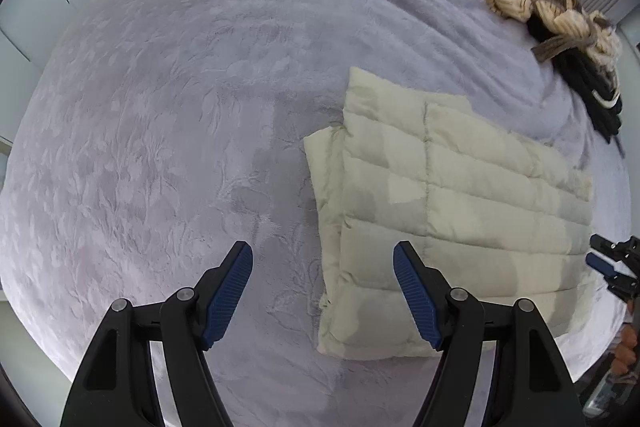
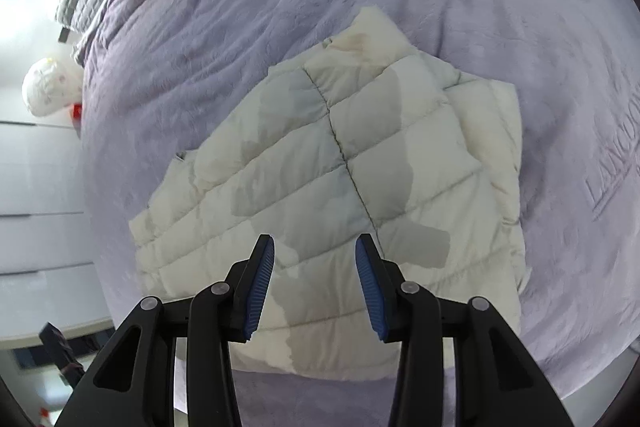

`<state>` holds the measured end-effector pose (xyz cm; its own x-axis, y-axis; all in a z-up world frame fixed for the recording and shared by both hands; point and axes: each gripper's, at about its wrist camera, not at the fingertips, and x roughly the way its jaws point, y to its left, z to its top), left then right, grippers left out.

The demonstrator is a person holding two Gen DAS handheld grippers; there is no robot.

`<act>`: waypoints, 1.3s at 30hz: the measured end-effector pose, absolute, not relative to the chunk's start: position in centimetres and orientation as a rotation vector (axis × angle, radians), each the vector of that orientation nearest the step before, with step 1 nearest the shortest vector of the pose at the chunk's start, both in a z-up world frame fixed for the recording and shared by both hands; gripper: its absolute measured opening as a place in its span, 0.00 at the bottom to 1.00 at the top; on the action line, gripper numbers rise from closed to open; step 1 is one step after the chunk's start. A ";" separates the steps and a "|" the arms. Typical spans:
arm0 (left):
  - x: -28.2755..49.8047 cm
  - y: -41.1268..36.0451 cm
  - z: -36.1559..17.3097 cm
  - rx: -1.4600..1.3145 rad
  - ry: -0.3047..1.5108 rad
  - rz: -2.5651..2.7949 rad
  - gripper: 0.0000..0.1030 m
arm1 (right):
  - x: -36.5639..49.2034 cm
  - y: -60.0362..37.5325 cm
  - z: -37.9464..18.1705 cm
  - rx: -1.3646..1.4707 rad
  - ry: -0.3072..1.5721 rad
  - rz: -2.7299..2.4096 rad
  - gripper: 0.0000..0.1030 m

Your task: Fold large clothes

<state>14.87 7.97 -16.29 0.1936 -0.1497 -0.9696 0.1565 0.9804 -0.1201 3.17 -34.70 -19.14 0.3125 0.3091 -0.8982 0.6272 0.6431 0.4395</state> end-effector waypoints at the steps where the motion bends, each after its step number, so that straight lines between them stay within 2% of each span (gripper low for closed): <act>1: 14.9 7.7 -16.7 0.019 1.367 -0.218 0.72 | 3.2 -34.7 -19.6 0.901 1.293 -0.255 0.45; 12: 15.6 6.0 -19.3 0.034 1.388 -0.267 0.72 | 3.0 -35.8 -23.5 0.882 1.351 -0.305 0.45; 25: 16.2 6.6 -19.9 0.025 1.368 -0.251 0.72 | 2.9 -33.1 -19.1 0.811 1.320 -0.236 0.45; 39: 17.0 8.2 -20.8 -0.052 1.366 -0.295 0.72 | 5.6 -27.6 -18.6 0.740 1.335 -0.112 0.45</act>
